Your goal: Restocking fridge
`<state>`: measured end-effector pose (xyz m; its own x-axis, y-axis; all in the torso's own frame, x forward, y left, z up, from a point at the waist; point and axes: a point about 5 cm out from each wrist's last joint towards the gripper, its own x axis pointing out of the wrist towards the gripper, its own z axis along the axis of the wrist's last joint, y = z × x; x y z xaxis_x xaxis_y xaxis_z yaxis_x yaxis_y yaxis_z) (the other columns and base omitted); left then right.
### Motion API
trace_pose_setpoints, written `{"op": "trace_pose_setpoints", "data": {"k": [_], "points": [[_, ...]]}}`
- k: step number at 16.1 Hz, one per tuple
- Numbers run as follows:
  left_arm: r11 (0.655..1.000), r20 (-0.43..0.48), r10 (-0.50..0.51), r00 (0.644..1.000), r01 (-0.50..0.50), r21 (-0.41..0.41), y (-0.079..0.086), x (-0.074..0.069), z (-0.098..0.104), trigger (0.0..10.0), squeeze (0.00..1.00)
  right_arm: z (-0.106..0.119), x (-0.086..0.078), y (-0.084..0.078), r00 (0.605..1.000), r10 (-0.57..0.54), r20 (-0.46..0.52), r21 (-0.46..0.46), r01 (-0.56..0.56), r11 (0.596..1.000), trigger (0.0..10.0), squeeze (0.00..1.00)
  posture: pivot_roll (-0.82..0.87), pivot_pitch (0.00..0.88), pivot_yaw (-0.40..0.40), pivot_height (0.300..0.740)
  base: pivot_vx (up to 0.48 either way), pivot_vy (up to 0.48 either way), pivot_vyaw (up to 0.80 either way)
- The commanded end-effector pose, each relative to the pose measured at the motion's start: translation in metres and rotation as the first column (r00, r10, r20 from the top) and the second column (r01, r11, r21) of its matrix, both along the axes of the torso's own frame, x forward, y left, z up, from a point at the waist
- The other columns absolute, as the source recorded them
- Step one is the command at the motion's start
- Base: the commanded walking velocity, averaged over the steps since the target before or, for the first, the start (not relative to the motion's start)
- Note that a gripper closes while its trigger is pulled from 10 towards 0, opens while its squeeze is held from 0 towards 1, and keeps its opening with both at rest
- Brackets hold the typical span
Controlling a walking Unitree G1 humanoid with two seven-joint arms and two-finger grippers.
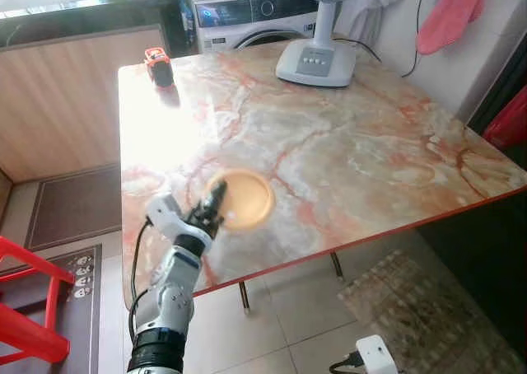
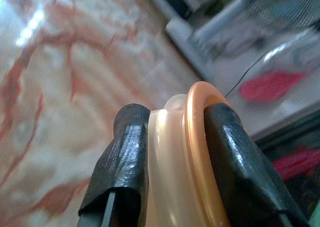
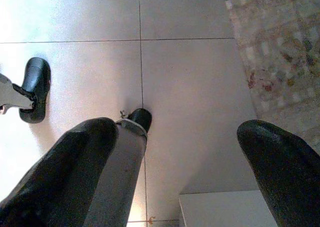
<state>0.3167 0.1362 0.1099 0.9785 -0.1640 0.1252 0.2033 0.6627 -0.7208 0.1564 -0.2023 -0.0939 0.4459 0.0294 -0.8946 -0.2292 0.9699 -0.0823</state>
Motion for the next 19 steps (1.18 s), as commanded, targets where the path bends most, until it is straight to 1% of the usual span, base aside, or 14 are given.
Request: {"op": "trace_pose_setpoints", "data": {"k": [1,2,3,4,5,6,7,8,10,11,14,17,19], "points": [[1.000,0.051,-0.005,0.999,0.005,0.000,0.000,0.002,0.014,0.0,0.00,-0.001,-0.003,-0.002,1.000,-0.013,-0.009,-0.002,0.013,1.000,10.0,0.00,0.01,0.030,-0.001,0.740,0.000,0.000,0.00],[1.000,0.070,-0.009,0.998,0.008,0.008,-0.001,0.001,0.021,0.0,0.00,-0.001,-0.004,-0.002,1.000,-0.020,-0.008,0.001,0.020,1.000,10.0,0.00,0.01,0.029,-0.001,0.740,0.000,0.000,0.00],[1.000,0.073,-0.009,0.997,0.008,0.008,-0.001,0.000,0.022,0.0,0.00,-0.001,-0.004,-0.002,1.000,-0.022,-0.008,0.001,0.022,1.000,10.0,0.00,0.01,0.028,0.000,0.740,0.000,0.000,0.00],[1.000,0.114,0.006,0.993,-0.005,-0.006,0.001,-0.004,0.035,10.0,0.00,-0.002,-0.006,-0.002,0.998,-0.055,-0.005,0.011,0.055,0.998,10.0,0.00,0.01,0.013,0.001,0.740,0.000,0.000,0.00],[1.000,0.141,0.021,0.990,-0.021,0.003,0.003,-0.009,0.044,10.0,0.00,-0.002,-0.007,-0.003,0.997,-0.079,-0.002,0.019,0.079,0.997,10.0,0.00,0.01,0.007,0.000,0.740,0.000,0.000,0.00],[0.999,0.152,0.030,0.988,-0.033,0.020,0.005,-0.011,0.047,10.0,0.00,-0.002,-0.007,-0.003,0.996,-0.090,0.000,0.025,0.090,0.996,10.0,0.00,0.01,0.005,0.002,0.740,0.000,0.000,0.00],[0.999,0.154,0.048,0.987,-0.050,0.012,0.008,-0.015,0.051,10.0,0.00,-0.003,-0.008,-0.002,0.995,-0.102,0.001,0.031,0.102,0.994,10.0,0.00,0.01,0.002,0.004,0.740,0.000,0.000,0.00],[0.997,0.151,0.054,0.987,-0.061,0.041,0.010,-0.022,0.052,10.0,0.00,-0.003,-0.008,-0.001,0.993,-0.115,0.007,0.044,0.115,0.992,10.0,0.00,0.02,0.000,0.008,0.740,0.000,0.000,0.00],[0.995,0.113,0.071,0.991,-0.077,0.056,0.012,-0.027,0.045,10.0,0.00,-0.003,-0.009,0.000,0.994,-0.113,0.007,0.044,0.112,0.993,10.0,0.00,0.02,0.000,0.009,0.740,0.000,0.000,0.00],[0.995,0.103,0.080,0.991,-0.086,0.057,0.012,-0.026,0.044,10.0,0.00,-0.003,-0.009,0.000,0.993,-0.117,0.008,0.043,0.117,0.992,10.0,0.00,0.02,0.000,0.010,0.740,0.000,0.000,0.00],[0.994,0.107,0.085,0.991,-0.092,0.057,0.011,-0.020,0.050,10.0,0.00,-0.003,-0.009,0.000,0.990,-0.141,0.010,0.043,0.140,0.989,10.0,0.00,0.01,0.000,0.015,0.740,0.000,0.000,0.00],[0.992,0.098,0.091,0.991,-0.099,0.083,0.012,-0.022,0.049,10.0,0.00,-0.003,-0.009,0.000,0.992,-0.129,0.004,0.037,0.129,0.991,10.0,0.00,0.02,0.000,0.012,0.740,0.000,0.000,-0.76],[0.991,0.093,0.104,0.990,-0.111,0.078,0.013,-0.024,0.048,10.0,0.00,-0.003,-0.008,0.000,0.991,-0.132,0.004,0.036,0.132,0.991,10.0,0.00,0.02,0.000,0.012,0.740,0.000,0.000,-0.79]]}}
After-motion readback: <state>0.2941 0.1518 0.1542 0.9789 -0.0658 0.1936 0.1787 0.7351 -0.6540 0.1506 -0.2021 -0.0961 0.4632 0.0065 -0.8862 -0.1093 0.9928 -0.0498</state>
